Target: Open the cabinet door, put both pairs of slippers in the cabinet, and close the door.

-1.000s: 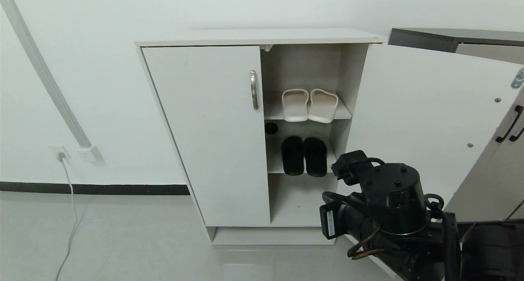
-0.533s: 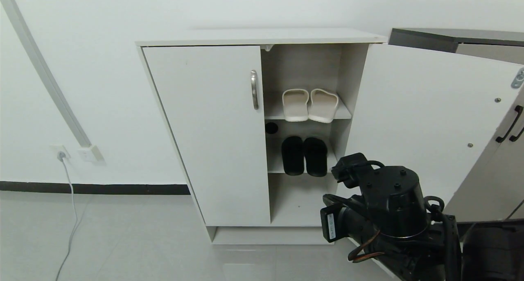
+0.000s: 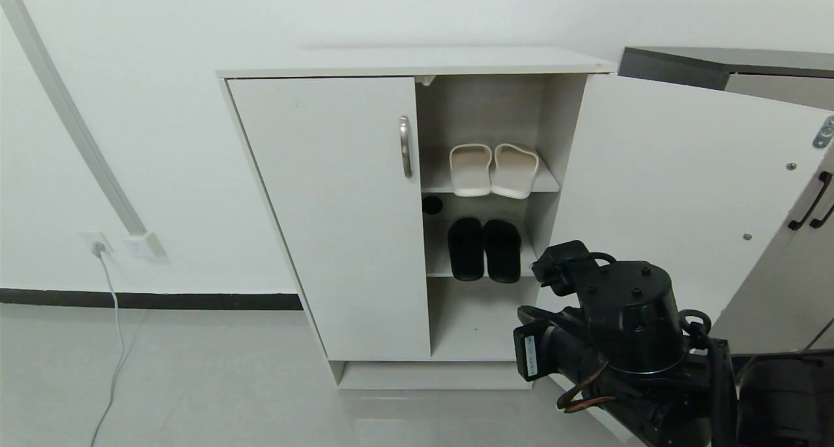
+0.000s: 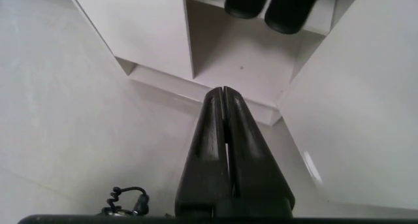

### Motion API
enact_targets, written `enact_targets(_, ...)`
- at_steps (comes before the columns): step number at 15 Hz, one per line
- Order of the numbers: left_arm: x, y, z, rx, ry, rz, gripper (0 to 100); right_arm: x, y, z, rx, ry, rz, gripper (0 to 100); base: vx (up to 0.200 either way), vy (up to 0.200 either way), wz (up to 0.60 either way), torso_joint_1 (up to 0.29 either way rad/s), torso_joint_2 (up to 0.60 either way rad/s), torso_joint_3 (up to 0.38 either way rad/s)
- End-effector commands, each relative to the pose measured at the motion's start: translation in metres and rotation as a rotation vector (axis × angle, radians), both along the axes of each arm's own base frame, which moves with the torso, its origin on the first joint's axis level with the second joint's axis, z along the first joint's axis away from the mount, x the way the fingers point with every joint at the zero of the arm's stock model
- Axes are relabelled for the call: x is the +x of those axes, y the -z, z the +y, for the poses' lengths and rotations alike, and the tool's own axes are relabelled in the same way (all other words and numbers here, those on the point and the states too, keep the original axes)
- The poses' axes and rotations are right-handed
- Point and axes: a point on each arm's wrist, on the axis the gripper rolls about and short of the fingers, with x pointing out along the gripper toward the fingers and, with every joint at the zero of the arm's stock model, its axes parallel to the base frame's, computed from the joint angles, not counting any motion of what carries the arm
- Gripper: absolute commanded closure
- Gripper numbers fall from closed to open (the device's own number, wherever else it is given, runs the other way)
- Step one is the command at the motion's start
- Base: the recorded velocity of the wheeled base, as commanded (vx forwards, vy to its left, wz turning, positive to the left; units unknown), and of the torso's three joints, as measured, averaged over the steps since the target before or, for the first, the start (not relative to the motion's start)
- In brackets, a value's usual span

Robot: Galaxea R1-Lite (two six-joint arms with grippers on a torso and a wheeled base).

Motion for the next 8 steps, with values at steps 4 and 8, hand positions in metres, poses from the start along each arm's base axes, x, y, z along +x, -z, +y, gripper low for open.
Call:
enact_targets(4,0.0001,0.0,0.0,0.0,-0.001,0.002,100,0.001,0.0013,-0.0006,-0.005,0.003,0.004,100,0.0,0.0,0.0,0.03,-0.4,-0.356)
enact_targets(8,0.0001,0.0,0.0,0.001,0.0,0.002,100,0.0012,0.0016,-0.0011,-0.005,0.005,0.005,100,0.0,0.0,0.0,0.088,-0.46,-0.353)
